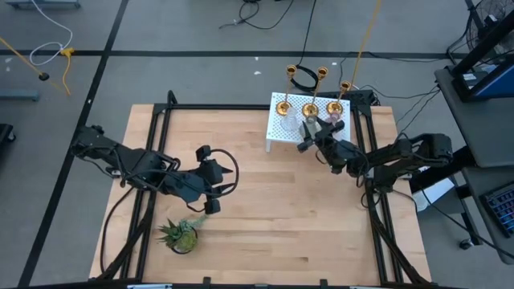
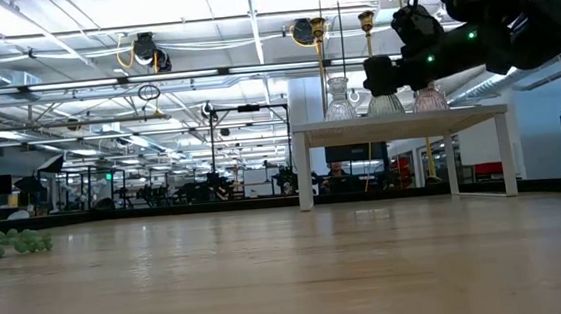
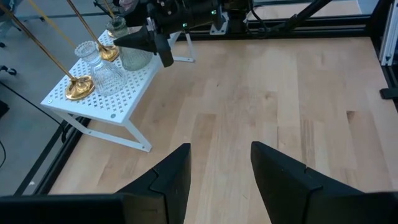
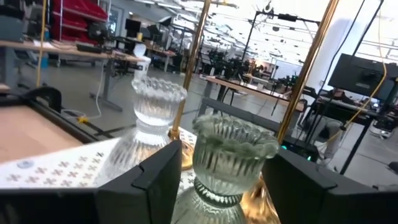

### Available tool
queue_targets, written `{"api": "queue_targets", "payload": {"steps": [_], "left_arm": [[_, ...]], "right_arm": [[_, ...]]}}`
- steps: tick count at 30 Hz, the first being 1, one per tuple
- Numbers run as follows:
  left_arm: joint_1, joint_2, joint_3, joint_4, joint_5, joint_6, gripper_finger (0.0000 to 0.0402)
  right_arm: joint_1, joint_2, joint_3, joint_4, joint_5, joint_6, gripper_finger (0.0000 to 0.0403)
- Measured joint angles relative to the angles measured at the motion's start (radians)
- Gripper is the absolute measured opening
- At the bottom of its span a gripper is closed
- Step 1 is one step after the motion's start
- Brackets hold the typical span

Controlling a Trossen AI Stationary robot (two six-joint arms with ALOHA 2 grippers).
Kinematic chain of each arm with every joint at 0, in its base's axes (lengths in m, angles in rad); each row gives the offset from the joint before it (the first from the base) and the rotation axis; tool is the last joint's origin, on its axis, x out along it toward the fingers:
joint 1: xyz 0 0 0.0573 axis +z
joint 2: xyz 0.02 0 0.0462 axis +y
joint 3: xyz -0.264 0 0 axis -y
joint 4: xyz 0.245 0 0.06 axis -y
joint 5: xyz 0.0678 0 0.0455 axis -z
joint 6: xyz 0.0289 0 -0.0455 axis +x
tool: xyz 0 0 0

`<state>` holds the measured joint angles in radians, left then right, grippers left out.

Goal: Pick & Place candle stick holders
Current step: Put the green glass candle holder on the shelf, then return to Home Position

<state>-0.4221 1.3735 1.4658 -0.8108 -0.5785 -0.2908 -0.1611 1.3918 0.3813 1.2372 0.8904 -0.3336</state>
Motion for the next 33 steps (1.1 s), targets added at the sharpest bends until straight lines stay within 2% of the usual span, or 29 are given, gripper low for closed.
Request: {"api": "queue_targets", "payload": {"steps": [5,11,15,20,26,33], "left_arm": [[0.0,0.0,0.0,0.0,0.0,0.001,0.0172],[0.0,0.0,0.0,0.001,0.0,0.024,0.0172],[0.0,0.0,0.0,0.002,-0.001,0.036,0.0172],[-0.017,-0.011,0.0,0.021,-0.075,0.081,0.0172],[-0.048,-0.063,0.0,0.028,-0.165,0.125,0.0172],[-0.084,-0.141,-0.01,-0.026,-0.262,0.132,0.0172]], "right_arm": [[0.014,-0.014,0.0,0.048,0.01,-0.001,0.0219],[0.033,-0.06,0.0,0.047,0.113,-0.058,0.0224],[0.073,-0.11,0.0,0.048,0.106,-0.072,0.0224],[0.136,-0.199,0.0,0.047,0.108,-0.108,0.0224],[0.249,-0.303,0.0,0.046,0.105,-0.195,0.0224],[0.471,-0.397,0.0,0.03,0.104,-0.326,0.0224]]}}
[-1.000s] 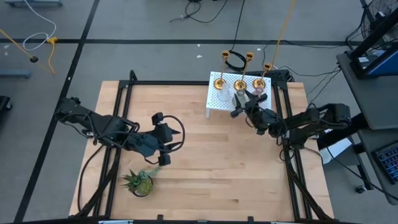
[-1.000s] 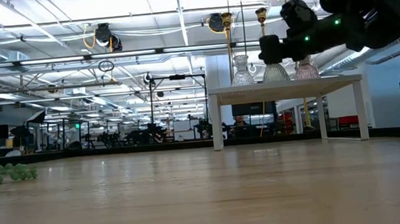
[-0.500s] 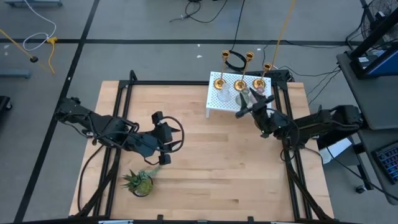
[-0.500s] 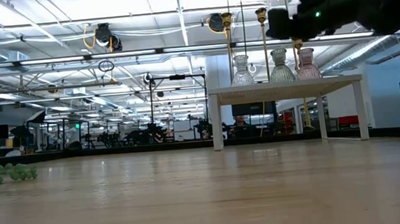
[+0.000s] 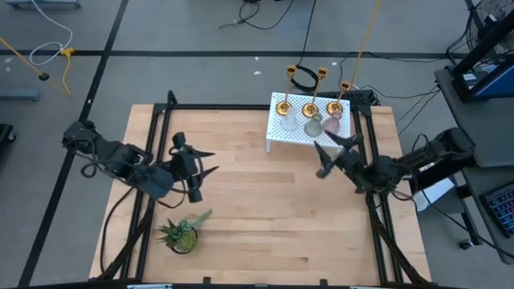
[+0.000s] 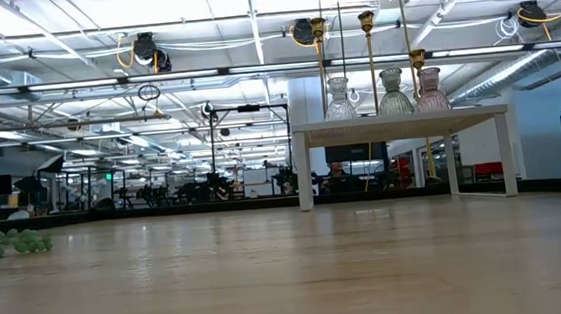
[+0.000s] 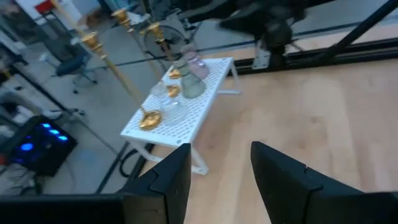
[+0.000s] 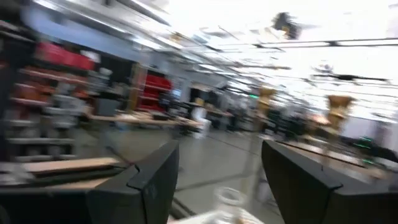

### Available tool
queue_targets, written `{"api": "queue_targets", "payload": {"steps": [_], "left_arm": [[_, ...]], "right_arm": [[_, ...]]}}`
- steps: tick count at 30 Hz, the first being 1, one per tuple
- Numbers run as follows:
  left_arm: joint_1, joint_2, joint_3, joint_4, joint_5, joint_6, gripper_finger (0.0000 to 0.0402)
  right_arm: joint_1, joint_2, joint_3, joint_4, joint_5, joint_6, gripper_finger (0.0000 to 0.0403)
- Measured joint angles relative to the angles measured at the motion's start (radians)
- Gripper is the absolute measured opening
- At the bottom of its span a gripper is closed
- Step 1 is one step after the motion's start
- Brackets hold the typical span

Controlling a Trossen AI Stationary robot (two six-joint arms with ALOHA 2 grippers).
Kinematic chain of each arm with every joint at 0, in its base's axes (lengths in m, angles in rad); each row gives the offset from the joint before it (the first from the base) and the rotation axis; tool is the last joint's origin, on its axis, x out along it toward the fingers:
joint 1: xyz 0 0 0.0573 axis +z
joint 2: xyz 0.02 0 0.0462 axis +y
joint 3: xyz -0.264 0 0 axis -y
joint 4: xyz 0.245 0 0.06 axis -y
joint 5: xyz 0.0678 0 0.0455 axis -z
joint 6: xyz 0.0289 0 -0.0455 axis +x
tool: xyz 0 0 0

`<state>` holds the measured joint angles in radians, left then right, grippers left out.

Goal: Pick & Place candle stick holders
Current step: Return to Home Position

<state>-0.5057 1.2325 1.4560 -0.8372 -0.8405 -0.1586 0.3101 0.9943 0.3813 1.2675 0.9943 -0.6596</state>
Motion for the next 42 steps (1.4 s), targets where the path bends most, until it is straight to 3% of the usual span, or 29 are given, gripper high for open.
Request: {"api": "queue_targets", "payload": {"steps": [8,15,20,25,32,39,42], "left_arm": [[-0.007,-0.184,-0.257,0.06,-0.025,-0.064,0.0172],[-0.007,-0.397,-0.551,0.247,0.015,-0.065,0.0172],[-0.014,-0.526,-0.748,0.448,0.19,0.139,0.0173],[-0.013,-0.631,-0.921,0.655,0.272,0.239,0.0172],[0.037,-0.756,-1.145,0.903,0.291,0.303,0.0172],[0.144,-0.801,-1.283,1.107,0.587,0.36,0.0172],[0.204,-0.801,-1.291,1.119,0.638,0.378,0.0172]], "right_arm": [[0.306,-0.106,0.0,-0.119,0.009,-0.008,0.021],[0.501,-0.201,0.0,-0.406,0.131,0.018,0.0197],[0.599,-0.272,-0.039,-0.547,0.064,0.16,0.0196],[0.667,-0.372,-0.159,-0.491,0.035,0.207,0.0196],[0.68,-0.543,-0.36,-0.211,0.053,0.127,0.0196],[0.679,-0.645,-0.359,-0.202,0.103,0.02,0.0196],[0.68,-0.671,-0.36,-0.209,0.104,-0.026,0.0196]]}}
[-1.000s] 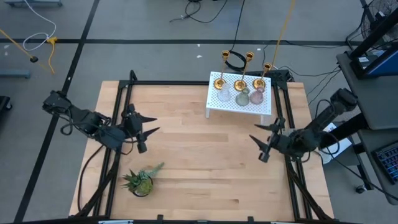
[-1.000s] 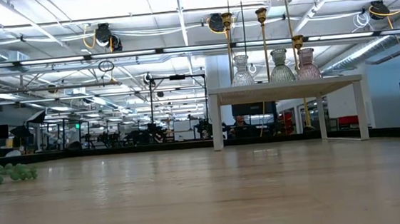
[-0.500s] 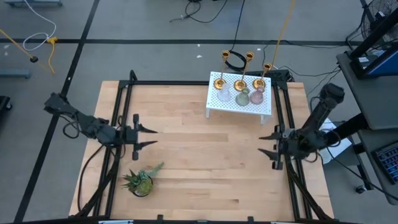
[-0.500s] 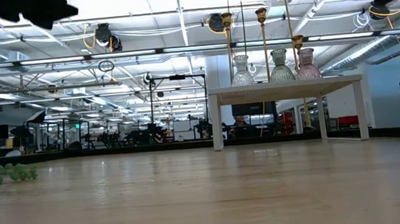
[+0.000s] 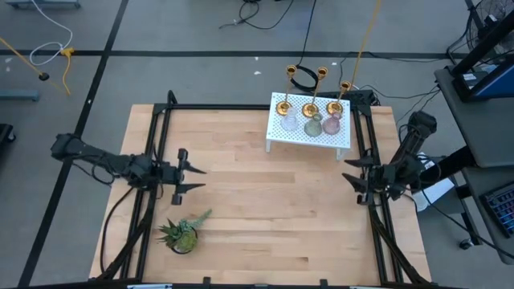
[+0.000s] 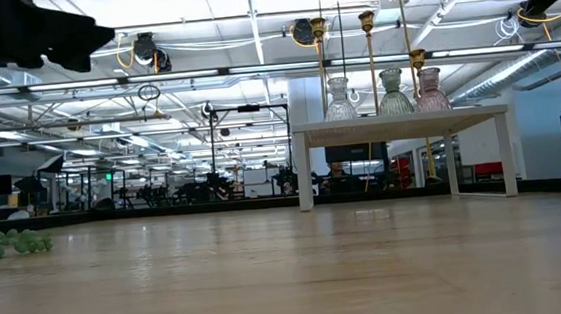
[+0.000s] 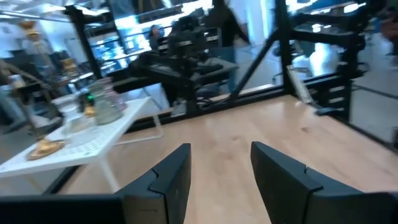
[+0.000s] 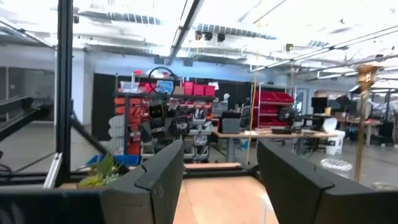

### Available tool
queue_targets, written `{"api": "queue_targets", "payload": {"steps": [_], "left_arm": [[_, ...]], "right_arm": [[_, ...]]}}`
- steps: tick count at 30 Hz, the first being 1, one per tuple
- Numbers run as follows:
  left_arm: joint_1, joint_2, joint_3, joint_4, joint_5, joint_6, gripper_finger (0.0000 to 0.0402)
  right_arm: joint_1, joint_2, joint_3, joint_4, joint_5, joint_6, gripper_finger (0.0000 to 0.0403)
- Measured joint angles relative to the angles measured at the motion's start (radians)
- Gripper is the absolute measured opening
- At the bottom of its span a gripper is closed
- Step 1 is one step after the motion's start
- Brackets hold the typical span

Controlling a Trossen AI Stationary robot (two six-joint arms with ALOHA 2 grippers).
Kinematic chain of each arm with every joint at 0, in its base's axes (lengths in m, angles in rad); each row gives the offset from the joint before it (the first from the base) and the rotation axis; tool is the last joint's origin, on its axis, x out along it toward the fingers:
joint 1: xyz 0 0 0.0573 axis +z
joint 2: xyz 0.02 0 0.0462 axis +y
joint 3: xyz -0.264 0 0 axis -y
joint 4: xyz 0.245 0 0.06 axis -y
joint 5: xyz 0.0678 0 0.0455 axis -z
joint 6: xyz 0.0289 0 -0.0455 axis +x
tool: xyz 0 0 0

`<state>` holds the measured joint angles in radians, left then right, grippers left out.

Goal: Pick & Place candle stick holders
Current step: Return to Home Position

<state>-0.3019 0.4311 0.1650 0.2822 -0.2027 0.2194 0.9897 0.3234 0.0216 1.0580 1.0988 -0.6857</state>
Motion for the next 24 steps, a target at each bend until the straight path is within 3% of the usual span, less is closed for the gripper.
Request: {"api": "queue_targets", "payload": {"steps": [4,10,15,17,24], "left_arm": [[0.094,0.0,0.0,-0.001,0.061,0.02,0.0172],[0.241,0.011,-0.001,-0.018,0.257,0.009,0.0172],[0.336,0.032,-0.001,0.052,0.431,0.008,0.0172],[0.364,0.042,-0.001,0.071,0.456,0.008,0.0172],[0.446,0.083,-0.001,0.095,0.48,0.012,0.0172]], "right_arm": [[0.0,-0.028,-0.001,0.013,0.001,-0.047,0.0196],[0.0,-0.062,-0.002,0.016,-0.014,-0.059,0.0196],[-0.004,-0.066,-0.002,-0.055,-0.246,-0.014,0.0196],[-0.02,-0.066,-0.002,-0.097,-0.304,0.035,0.0196],[-0.158,-0.066,-0.002,-0.217,-0.349,0.203,0.0196]]}}
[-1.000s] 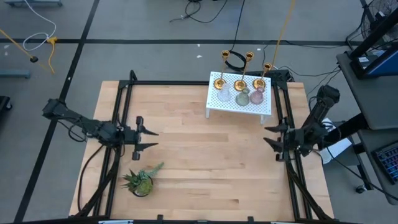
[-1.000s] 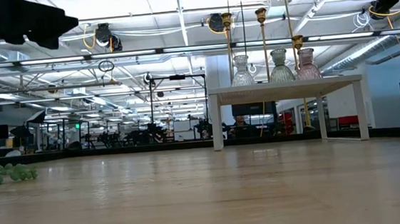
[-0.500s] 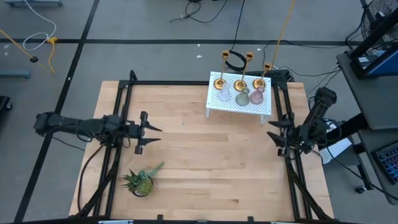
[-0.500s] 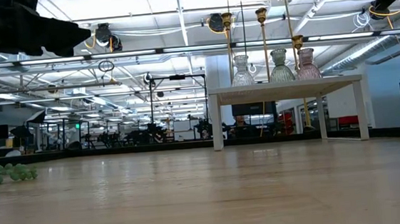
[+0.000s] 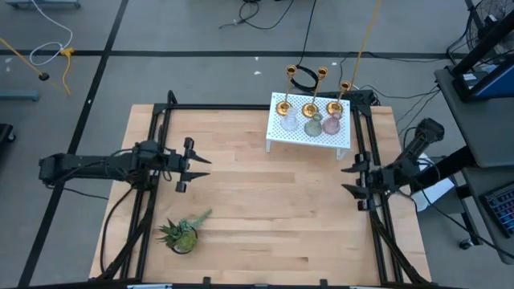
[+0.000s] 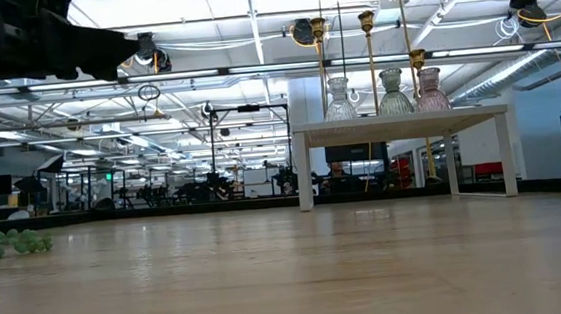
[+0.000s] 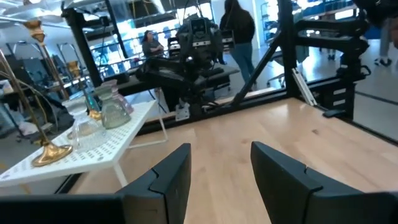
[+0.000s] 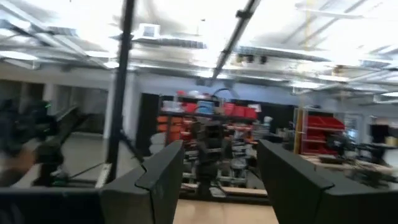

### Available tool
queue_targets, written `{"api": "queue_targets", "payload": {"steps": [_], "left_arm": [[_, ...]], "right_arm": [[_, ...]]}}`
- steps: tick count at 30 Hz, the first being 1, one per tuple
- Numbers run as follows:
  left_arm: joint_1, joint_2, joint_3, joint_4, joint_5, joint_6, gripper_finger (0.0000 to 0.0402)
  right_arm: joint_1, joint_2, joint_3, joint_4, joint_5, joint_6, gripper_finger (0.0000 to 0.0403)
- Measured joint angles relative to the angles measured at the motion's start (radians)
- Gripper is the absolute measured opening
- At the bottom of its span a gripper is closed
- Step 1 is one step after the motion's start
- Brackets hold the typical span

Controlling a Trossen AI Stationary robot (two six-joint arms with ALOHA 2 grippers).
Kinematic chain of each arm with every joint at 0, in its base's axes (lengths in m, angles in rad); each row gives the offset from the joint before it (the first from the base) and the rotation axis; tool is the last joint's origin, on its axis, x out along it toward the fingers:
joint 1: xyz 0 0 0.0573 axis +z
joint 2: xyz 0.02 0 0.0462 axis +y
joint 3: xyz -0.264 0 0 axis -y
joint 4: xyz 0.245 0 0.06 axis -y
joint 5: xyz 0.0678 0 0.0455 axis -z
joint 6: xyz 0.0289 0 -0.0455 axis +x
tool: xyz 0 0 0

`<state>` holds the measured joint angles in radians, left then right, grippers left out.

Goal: Pick & Place candle stick holders
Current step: Return to Home Position

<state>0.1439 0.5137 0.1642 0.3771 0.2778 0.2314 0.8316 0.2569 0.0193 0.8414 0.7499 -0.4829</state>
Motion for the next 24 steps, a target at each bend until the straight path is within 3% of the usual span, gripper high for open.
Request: {"api": "queue_targets", "payload": {"steps": [5,7,17,20,24], "left_arm": [[0.069,0.051,0.0,0.074,0.109,0.001,0.0172],[0.097,0.072,0.0,0.092,0.135,0.001,0.0172],[0.203,0.154,0.0,0.117,0.157,-0.106,0.0172],[0.211,0.132,0.0,0.093,0.151,-0.195,0.0172],[0.2,0.061,0.0,0.033,0.14,-0.163,0.0172]], "right_arm": [[-0.144,0.0,0.0,-0.089,-0.295,0.081,0.0196],[-0.211,0.0,0.0,-0.085,-0.362,0.099,0.0196],[-0.562,0.0,0.059,-0.283,-0.516,0.187,0.0196],[-0.634,0.001,0.062,-0.332,-0.52,0.217,0.0196],[-0.694,0.0,0.06,-0.395,-0.52,0.257,0.0196]]}}
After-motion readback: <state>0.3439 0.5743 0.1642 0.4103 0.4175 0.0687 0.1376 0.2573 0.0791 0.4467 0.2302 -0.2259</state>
